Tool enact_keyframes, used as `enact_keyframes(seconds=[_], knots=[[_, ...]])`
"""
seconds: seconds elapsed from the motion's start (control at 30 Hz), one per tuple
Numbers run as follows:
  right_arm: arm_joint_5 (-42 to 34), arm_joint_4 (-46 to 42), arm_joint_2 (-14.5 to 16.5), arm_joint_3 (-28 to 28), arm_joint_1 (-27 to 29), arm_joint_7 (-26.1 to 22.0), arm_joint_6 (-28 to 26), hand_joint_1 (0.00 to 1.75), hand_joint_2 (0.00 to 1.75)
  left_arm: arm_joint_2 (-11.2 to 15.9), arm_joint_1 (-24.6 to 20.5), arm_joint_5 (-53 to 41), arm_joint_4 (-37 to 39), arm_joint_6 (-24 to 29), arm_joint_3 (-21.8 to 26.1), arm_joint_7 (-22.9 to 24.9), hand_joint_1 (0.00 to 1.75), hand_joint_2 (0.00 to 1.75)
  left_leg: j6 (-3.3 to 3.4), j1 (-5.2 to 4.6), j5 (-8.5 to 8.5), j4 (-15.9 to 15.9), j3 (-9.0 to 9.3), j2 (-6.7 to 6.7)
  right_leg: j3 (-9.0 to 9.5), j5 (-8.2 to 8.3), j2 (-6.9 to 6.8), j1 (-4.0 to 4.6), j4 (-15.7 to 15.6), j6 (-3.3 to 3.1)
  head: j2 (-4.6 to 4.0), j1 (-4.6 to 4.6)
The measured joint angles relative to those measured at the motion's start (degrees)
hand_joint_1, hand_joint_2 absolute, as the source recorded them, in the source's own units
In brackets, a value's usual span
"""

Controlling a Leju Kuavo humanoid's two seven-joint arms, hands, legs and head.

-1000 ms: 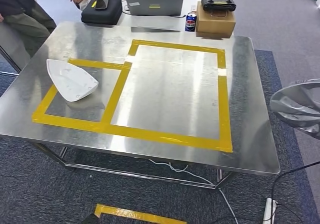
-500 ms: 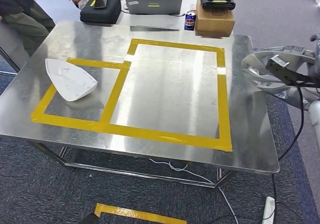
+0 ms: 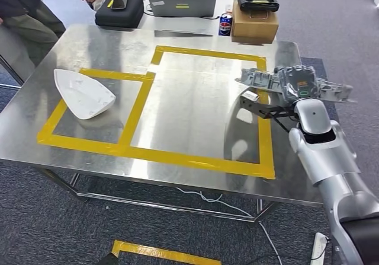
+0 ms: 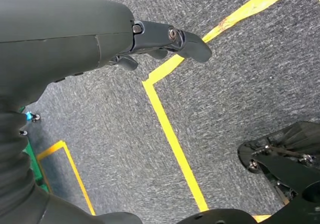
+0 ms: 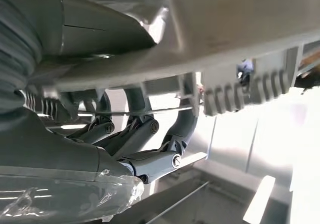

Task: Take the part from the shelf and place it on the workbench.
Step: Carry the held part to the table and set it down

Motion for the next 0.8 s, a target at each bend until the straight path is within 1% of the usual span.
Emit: enact_keyframes(seconds=[0.2,0.37,0.47,0.57,0.8], knots=[[0.04,3.44,2.49,1.32,-0.27,-0.69,-0.02,1.75,1.75,0.12,0.05,-0.32,0.0,0.0,0.0,0.0,0.0,1.75,-0.01,0.0,0.0,0.0,-0.03,-0.02,0.0,0.01,-0.01,0.0,-0.01,-0.01,0.0,0.01],[-0.45,5.71,5.91,2.63,-0.56,-2.84,1.01,1.75,1.75,0.14,-0.01,-1.13,0.0,0.07,0.0,-0.05,0.0,1.75,-0.02,0.0,-0.01,0.0,-0.03,0.05,-0.05,0.01,0.11,0.0,-0.02,-0.01,0.0,-0.01],[-1.81,6.54,7.48,3.29,-0.53,-3.77,1.25,1.75,1.75,0.14,0.0,0.94,0.0,0.77,0.52,-0.62,0.0,1.75,-0.02,0.0,-0.01,0.0,-0.05,0.03,-0.08,-0.01,0.08,0.02,-0.02,-0.04,0.0,-0.01],[-3.79,6.99,8.07,3.67,-0.36,-5.2,1.16,1.75,1.75,0.2,0.02,1.75,0.0,1.03,1.72,-1.2,0.0,1.75,-0.02,0.01,-0.01,0.0,-0.06,0.01,-0.08,-0.02,0.05,0.04,-0.02,-0.05,0.0,-0.01],[-7.13,7.78,9.1,3.98,0.92,-8.39,0.38,1.75,1.75,0.4,0.09,-0.66,0.0,0.23,1.84,-1.42,0.0,1.75,-0.03,0.0,-0.02,0.0,-0.05,0.07,-0.08,0.0,0.15,0.03,-0.04,-0.08,0.0,0.01]])
